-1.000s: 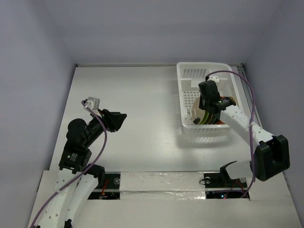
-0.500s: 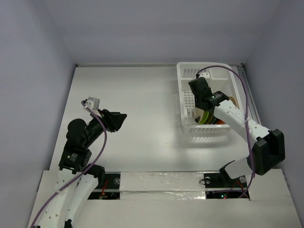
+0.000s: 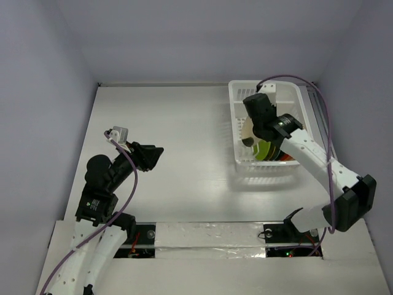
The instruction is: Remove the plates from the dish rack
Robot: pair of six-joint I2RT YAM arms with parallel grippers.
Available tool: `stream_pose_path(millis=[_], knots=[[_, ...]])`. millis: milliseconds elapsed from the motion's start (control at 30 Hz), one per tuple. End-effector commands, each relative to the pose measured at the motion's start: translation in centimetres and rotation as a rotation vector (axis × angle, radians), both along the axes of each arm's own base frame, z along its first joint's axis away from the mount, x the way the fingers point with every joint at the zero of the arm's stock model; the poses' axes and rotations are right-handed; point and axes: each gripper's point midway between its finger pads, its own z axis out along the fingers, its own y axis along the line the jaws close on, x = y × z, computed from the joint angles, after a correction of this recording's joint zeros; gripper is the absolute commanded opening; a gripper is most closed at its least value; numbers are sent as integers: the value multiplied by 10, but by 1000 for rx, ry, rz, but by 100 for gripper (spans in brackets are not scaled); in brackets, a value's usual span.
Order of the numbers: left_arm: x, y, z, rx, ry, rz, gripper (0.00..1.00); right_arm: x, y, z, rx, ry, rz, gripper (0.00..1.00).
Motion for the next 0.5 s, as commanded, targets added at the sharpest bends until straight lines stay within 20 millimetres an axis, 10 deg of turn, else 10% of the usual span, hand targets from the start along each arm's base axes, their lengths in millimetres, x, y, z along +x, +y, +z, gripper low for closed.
stream_pose_path(millis=[0,200,467], knots=[[1,-1,7,-10,-34,-1,39,-4,-7,80,114,-234,-46,0],[1,1,7,-10,-31,10,39,-21,6,119,270,-332,50,0],[3,8,8,-6,-28,57,49,-4,165,99,669,-277,511,0]])
